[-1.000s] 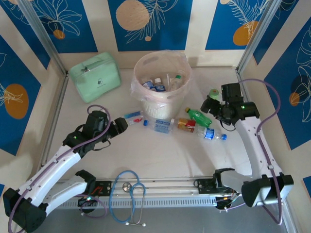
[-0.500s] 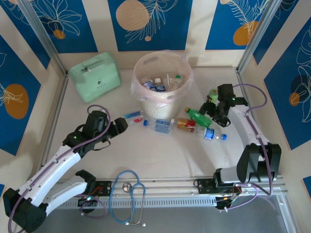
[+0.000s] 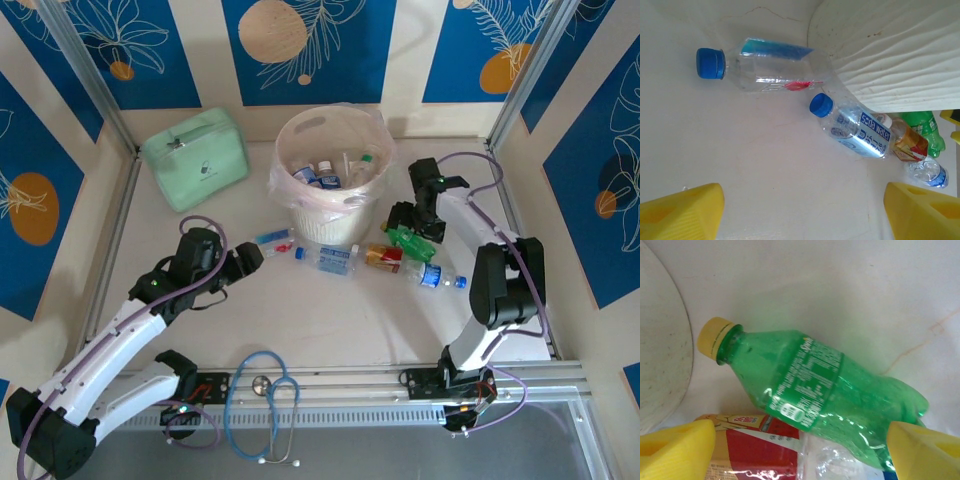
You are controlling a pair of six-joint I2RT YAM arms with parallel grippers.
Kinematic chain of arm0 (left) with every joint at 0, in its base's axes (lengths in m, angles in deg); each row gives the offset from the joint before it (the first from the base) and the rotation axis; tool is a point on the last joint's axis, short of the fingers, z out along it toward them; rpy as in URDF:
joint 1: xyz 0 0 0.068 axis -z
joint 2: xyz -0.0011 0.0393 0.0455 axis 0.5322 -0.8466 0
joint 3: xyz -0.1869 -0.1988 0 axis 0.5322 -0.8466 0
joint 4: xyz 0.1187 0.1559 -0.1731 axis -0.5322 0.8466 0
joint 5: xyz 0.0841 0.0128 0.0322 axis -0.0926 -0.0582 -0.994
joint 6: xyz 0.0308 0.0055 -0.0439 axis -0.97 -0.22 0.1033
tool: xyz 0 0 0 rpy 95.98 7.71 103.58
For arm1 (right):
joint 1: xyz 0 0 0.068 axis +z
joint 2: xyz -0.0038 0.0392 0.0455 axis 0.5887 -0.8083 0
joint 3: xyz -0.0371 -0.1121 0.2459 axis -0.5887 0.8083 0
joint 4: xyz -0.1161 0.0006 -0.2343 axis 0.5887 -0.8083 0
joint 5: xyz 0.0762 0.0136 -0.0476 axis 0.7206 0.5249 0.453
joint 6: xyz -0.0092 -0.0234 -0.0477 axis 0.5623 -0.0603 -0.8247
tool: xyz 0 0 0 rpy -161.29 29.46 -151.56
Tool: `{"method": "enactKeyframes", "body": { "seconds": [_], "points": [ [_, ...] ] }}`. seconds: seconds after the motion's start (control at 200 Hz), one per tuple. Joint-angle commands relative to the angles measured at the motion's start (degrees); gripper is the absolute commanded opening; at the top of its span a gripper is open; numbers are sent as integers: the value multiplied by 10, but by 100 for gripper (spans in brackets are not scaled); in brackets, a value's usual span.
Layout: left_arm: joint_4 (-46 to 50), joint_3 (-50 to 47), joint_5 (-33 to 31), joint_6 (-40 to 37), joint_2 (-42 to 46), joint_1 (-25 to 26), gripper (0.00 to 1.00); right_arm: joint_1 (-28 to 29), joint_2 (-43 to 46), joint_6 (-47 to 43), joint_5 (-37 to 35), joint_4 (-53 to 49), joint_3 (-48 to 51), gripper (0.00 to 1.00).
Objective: Put the plastic bottles in the bin
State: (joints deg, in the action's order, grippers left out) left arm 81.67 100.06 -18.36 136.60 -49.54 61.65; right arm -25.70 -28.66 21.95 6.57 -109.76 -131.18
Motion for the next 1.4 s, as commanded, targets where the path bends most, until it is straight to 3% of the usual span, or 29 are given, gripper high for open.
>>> {"method": "enactKeyframes", "body": {
  "seconds": [0.0, 0.53, 0.795, 0.915, 1.396],
  "points": [
    [0, 8, 9, -1, 8, -10, 83, 10, -18, -12, -20, -19, -18, 89],
    [-3, 3, 16, -2, 9, -17, 83, -7, -78, 3, -24, -20, 0, 89],
    [-5, 0, 19, 0, 8, -19, 83, -13, -64, 15, -2, -7, 30, 83],
    [-6, -1, 21, 1, 9, -20, 83, -21, -75, 17, 7, -1, 34, 76],
    [-4, -2, 21, 2, 14, -22, 83, -15, -85, 20, 16, 18, 58, 70]
  ]
}}
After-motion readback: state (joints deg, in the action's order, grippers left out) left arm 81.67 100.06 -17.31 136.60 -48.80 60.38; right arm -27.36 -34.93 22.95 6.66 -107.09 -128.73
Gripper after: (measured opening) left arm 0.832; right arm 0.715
